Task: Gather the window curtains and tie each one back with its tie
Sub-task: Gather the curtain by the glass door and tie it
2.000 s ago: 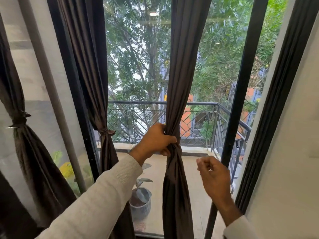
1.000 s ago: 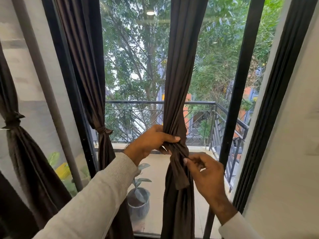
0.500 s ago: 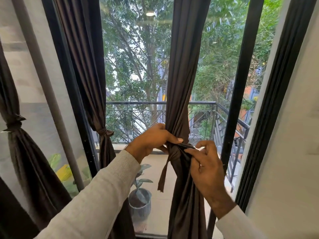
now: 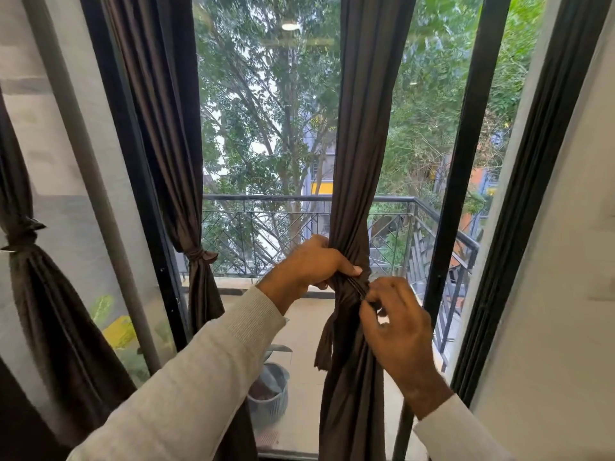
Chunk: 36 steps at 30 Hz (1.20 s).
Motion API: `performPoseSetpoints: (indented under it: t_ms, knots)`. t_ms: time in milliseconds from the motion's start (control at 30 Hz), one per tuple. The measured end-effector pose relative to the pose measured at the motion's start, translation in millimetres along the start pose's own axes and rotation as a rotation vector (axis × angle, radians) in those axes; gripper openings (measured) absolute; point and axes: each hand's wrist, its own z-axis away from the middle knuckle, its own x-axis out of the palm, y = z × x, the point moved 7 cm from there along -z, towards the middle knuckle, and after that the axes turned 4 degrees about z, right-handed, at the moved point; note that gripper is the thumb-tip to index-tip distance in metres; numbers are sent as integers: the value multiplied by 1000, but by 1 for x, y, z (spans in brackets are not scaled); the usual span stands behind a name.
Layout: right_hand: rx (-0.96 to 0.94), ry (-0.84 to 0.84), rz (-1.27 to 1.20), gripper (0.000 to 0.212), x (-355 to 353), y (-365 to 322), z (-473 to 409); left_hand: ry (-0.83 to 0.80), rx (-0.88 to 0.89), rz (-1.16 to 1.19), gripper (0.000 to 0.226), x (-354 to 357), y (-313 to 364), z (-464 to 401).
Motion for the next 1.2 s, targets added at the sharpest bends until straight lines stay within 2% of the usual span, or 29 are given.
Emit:
performPoseSetpoints:
  t_ms: [67,133,200,267,367,533,633,733,900,1000,1067,1200]
  knots:
    - [37,69,-83,20,-7,9,-6,-26,-17,18,62,1,-1,-1]
    - [41,61,-141,22,-7,11,-9,-55,-42,33,88,1,-4,-3]
    - [44,26,-186,22,-2,11,-7,-77,-58,81,94,2,-7,-8]
    - [61,-7,-211,23,3,10,-4,-91,-66,120,84,3,-8,-6]
    - [85,-28,-224,36,5,10,-5,-83,-75,120,62,3,-7,-5]
    - [-22,-23,-159,20,0,4,-8,-40,-85,115,71,3,-4,-6]
    - [-54,-19,-76,17,0,2,-9,11,-40,70,42,2,-1,-5]
    - [11,-17,-172,11,-2,-3,-15,76,80,-2,22,4,6,-5]
    - [249,-19,-378,15,4,3,-3,188,178,-136,37,-1,11,-6]
    - [277,-109,-561,31,9,-7,3,254,200,-242,47,-8,14,-4]
    - [249,-160,-605,29,10,-8,4,233,173,-235,50,-9,14,-4]
    - [440,-88,-564,27,15,21,5,152,117,-112,45,-10,15,-3]
